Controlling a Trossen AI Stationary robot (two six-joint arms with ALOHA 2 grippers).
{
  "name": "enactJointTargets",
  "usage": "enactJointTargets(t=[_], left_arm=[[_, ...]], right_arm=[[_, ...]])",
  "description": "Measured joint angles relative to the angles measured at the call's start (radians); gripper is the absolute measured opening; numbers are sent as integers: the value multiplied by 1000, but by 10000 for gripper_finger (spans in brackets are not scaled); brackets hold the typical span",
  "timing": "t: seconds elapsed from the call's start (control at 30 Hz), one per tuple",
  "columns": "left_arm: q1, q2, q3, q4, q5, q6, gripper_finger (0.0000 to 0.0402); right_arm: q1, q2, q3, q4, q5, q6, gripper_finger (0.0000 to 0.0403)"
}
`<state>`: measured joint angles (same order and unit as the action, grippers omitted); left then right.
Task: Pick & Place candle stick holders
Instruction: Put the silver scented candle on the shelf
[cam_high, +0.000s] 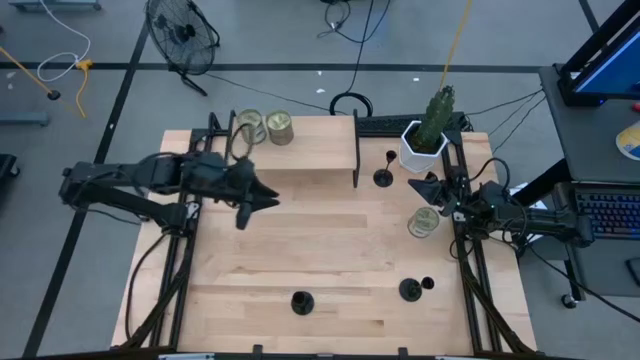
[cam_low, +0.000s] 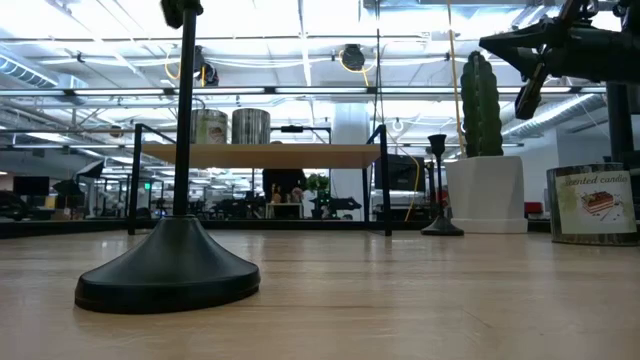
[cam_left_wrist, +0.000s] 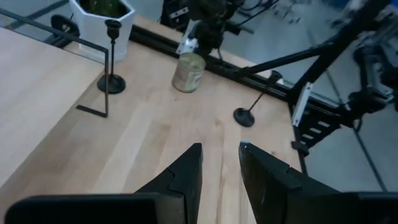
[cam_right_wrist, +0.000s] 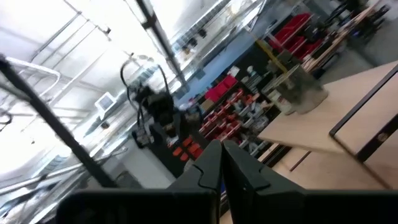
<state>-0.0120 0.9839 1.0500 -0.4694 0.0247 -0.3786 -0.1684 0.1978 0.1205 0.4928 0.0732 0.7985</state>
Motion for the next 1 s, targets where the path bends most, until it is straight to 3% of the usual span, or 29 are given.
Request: enactJointTargets(t=[0.17,0.43,1.0], left_arm=[[0,-166,-193,105,3,-22,111],[-43,-336,-396,233,28,-73,111],[-90,-451,-499,267,22,-15,111]], right_arm=[[0,14,77,-107,46,-27,6],[0,133,356,-542,52,-74,6],[0,544,935,-1545,-29,56,6]])
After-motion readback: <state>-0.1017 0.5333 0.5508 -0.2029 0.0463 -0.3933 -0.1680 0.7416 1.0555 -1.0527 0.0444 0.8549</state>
